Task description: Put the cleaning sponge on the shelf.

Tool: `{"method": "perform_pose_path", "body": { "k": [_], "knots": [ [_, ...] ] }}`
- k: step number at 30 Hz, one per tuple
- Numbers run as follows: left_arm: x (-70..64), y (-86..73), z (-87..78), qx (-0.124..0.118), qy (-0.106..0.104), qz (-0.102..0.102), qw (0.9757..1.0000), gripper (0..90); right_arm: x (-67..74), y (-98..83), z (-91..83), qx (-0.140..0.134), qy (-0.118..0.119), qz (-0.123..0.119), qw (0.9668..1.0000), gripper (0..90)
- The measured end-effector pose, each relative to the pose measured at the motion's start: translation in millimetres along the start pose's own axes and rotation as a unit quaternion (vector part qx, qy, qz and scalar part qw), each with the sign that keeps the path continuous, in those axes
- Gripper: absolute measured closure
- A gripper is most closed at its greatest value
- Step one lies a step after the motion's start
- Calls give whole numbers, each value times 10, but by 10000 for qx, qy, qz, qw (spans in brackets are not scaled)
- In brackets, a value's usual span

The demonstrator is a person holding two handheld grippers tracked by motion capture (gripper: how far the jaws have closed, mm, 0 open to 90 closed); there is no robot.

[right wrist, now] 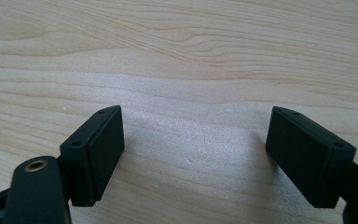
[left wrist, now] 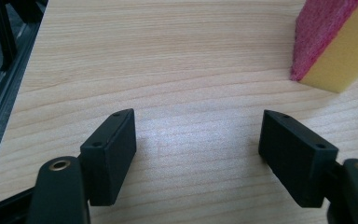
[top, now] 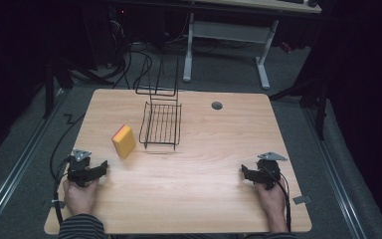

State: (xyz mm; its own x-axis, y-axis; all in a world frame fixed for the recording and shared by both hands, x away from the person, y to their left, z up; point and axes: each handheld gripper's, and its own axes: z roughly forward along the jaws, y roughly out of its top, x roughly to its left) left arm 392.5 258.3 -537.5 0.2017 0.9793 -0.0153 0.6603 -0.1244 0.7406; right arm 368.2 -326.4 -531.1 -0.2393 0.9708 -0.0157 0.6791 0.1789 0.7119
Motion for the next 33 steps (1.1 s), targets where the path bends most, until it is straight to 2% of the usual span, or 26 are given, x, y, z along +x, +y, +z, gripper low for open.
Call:
{"method": "perform_pose_path", "body": {
  "k": [17,22,25,26,33],
  "knots": [
    [-13,-3,-7,32,-171,136,9998,257,1,1,0,3,-4,-2,10000,194],
    [-10,-3,-4,21,-213,114,9997,243,1,1,0,2,-3,-3,10000,194],
    [-20,4,11,97,-221,157,9996,193,1,1,0,3,-4,-2,10000,194],
    [-31,8,18,142,-196,193,9995,131,1,1,0,2,-4,-4,10000,194],
    [-31,8,18,145,-212,209,9995,116,1,-1,-2,6,0,-12,10000,194]
  ]
}}
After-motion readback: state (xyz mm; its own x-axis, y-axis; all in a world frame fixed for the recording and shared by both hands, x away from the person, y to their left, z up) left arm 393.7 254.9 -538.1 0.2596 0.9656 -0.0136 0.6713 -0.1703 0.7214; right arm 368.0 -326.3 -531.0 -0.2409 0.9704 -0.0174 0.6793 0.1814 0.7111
